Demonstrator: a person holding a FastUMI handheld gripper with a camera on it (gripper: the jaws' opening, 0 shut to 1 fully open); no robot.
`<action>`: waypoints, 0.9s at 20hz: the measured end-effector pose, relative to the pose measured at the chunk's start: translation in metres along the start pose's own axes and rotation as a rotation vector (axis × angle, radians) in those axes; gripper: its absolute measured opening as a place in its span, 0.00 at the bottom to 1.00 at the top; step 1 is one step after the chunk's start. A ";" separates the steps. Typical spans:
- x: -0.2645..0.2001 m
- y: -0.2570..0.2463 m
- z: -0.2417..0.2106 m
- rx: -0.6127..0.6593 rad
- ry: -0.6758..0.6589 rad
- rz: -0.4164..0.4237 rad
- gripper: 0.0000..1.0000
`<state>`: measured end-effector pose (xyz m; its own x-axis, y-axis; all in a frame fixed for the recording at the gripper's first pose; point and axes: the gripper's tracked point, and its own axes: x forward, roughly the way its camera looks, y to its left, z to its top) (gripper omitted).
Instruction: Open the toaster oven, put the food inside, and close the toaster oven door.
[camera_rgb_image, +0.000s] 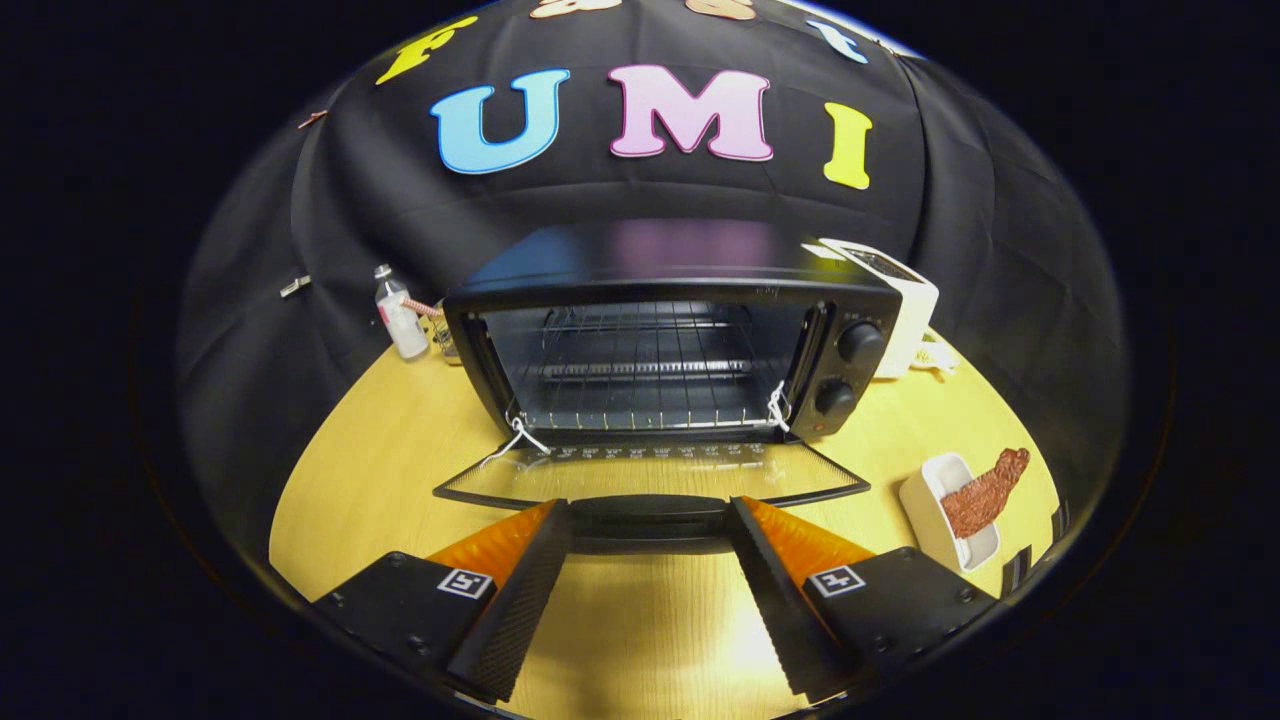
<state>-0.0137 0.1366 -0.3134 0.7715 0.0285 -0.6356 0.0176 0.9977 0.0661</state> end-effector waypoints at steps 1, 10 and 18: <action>0.001 -0.003 -0.009 -0.004 0.022 0.000 0.98; 0.009 -0.006 -0.058 0.015 0.184 0.061 0.97; -0.035 -0.029 -0.002 0.012 0.073 0.206 0.99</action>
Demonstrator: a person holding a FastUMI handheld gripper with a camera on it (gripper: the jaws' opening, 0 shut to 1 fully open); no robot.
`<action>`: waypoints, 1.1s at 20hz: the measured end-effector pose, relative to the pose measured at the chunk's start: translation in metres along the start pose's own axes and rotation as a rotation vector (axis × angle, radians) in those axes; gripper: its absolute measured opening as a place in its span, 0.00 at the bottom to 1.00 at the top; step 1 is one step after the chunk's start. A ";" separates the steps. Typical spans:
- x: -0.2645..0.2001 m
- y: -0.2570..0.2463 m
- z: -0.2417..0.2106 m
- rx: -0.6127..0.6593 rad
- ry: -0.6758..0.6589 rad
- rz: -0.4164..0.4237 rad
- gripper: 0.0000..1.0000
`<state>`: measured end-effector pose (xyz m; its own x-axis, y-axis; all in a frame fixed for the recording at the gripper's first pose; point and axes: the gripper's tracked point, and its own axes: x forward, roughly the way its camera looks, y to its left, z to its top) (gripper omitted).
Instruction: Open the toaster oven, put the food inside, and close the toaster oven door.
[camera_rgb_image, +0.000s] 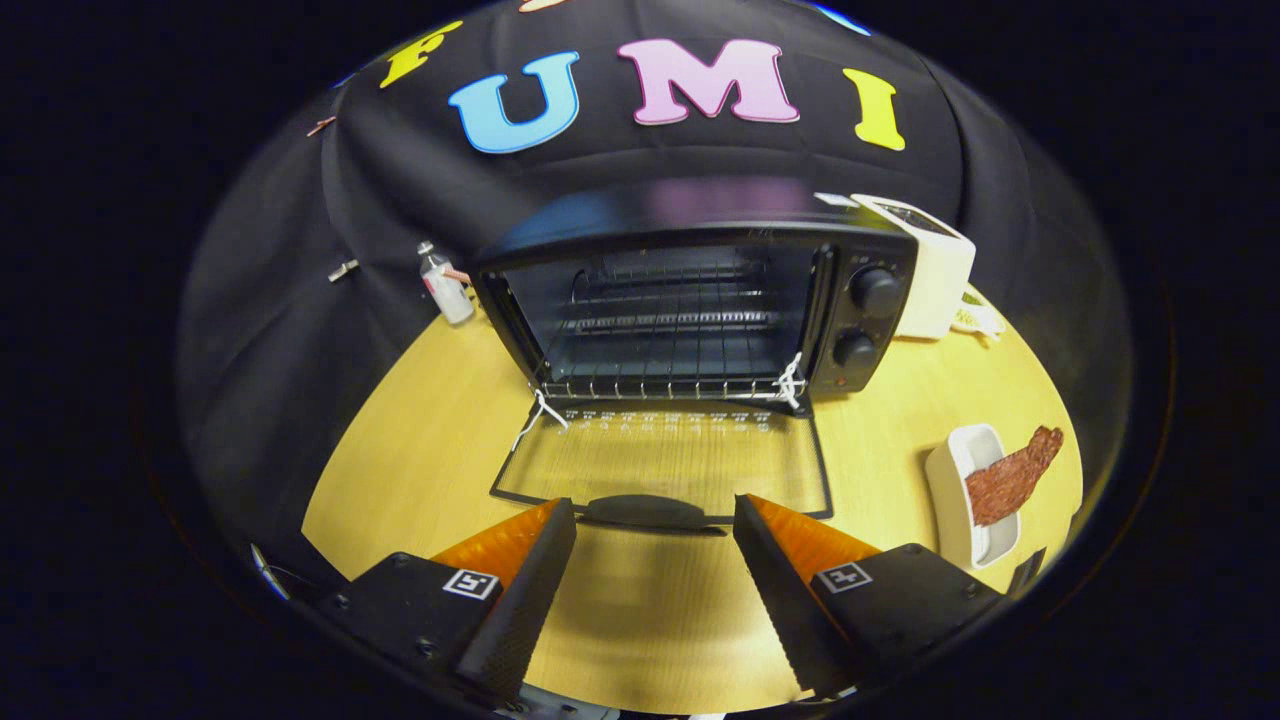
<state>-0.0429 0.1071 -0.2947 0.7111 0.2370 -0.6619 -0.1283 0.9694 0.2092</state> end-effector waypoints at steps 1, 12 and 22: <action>-0.011 -0.008 0.008 -0.003 -0.023 0.003 0.99; -0.091 -0.176 0.100 -0.064 -0.152 -0.043 0.98; -0.052 -0.312 0.047 0.178 0.108 0.037 0.97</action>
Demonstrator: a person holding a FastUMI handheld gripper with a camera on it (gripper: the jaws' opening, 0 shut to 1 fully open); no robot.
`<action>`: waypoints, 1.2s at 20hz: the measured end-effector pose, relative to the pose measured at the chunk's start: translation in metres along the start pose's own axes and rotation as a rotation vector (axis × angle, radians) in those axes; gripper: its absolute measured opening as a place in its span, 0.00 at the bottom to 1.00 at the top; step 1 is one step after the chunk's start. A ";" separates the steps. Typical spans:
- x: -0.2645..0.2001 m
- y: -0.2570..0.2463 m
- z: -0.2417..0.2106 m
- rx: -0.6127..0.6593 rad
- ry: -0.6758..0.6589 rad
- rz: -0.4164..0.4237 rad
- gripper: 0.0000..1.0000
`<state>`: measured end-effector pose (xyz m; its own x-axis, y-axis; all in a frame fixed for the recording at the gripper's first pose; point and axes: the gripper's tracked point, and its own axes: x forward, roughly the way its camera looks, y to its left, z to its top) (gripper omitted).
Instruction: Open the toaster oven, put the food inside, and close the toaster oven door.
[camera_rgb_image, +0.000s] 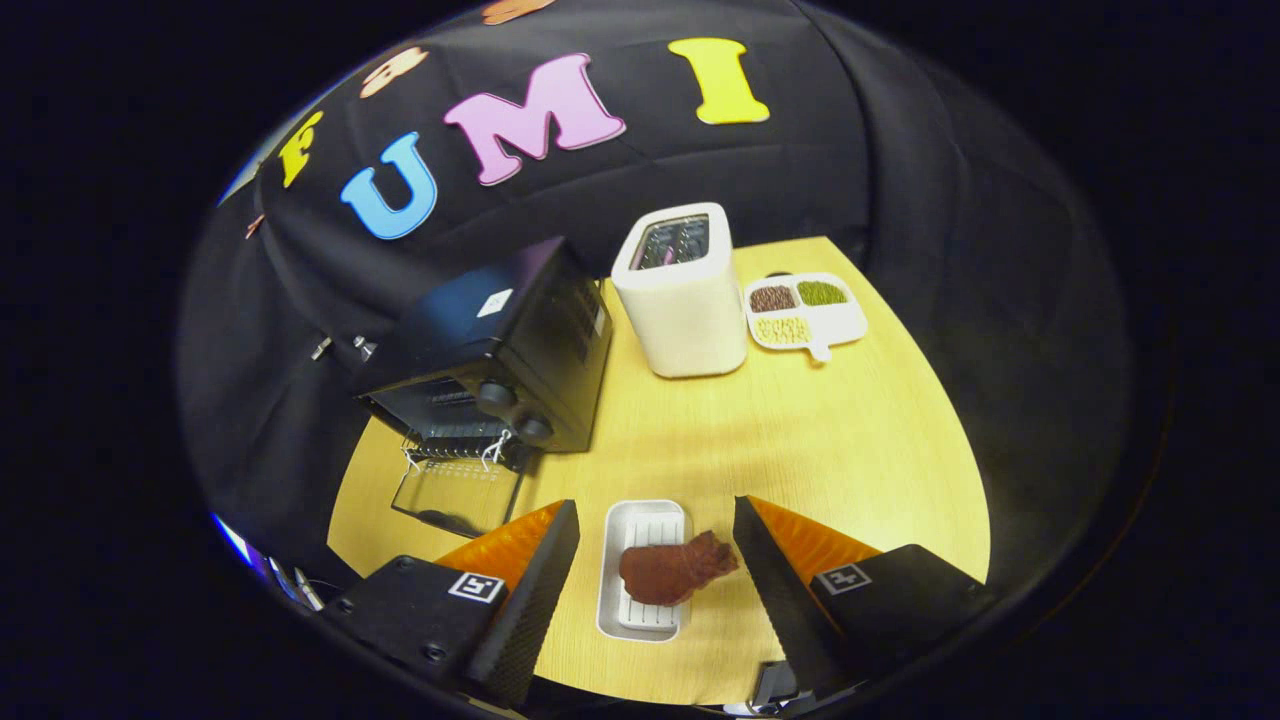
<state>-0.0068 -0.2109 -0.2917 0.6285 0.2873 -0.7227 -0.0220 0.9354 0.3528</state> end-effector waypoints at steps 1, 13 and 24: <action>0.005 -0.009 -0.006 0.009 0.027 0.001 0.96; 0.040 -0.026 -0.057 0.430 0.194 0.166 0.39; -0.002 -0.009 -0.020 0.338 0.013 0.176 0.17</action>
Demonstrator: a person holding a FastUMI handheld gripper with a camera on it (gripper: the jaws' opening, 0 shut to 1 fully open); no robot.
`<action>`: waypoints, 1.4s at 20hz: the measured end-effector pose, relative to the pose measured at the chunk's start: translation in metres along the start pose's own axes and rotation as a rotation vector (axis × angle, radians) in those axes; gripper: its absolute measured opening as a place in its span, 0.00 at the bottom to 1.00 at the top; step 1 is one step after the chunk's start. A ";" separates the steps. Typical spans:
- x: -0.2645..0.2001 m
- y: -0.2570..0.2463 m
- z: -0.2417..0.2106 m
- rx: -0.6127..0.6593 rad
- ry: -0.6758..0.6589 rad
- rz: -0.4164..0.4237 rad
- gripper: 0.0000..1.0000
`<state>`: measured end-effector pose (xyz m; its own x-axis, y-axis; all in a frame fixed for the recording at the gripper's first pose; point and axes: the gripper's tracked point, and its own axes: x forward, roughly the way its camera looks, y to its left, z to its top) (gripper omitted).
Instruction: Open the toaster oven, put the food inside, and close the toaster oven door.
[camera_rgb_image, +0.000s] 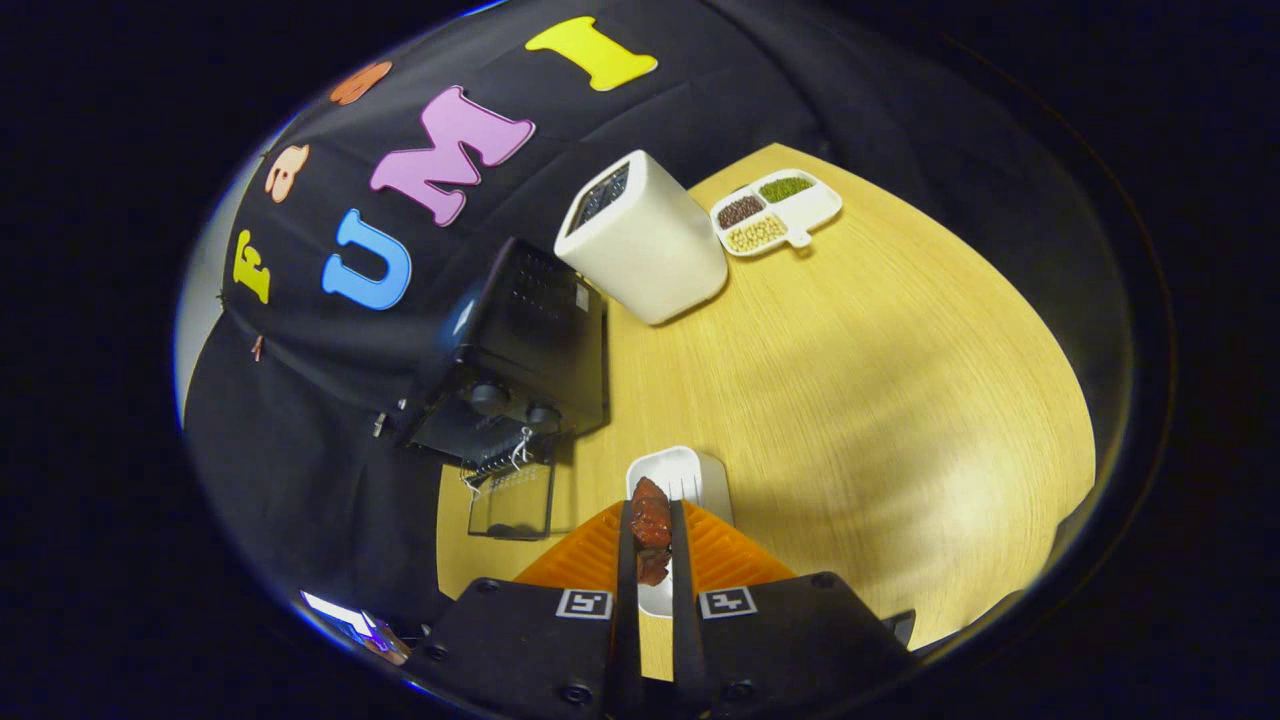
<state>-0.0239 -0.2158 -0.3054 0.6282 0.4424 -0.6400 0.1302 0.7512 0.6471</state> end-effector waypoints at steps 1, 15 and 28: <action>-0.005 0.009 0.006 -0.010 -0.028 0.003 0.17; 0.021 0.221 -0.051 -0.035 -0.092 0.190 0.17; 0.163 0.283 -0.068 0.158 -0.178 0.201 0.17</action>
<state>0.0628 0.1025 -0.2547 0.7760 0.4713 -0.4191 0.0984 0.5659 0.8186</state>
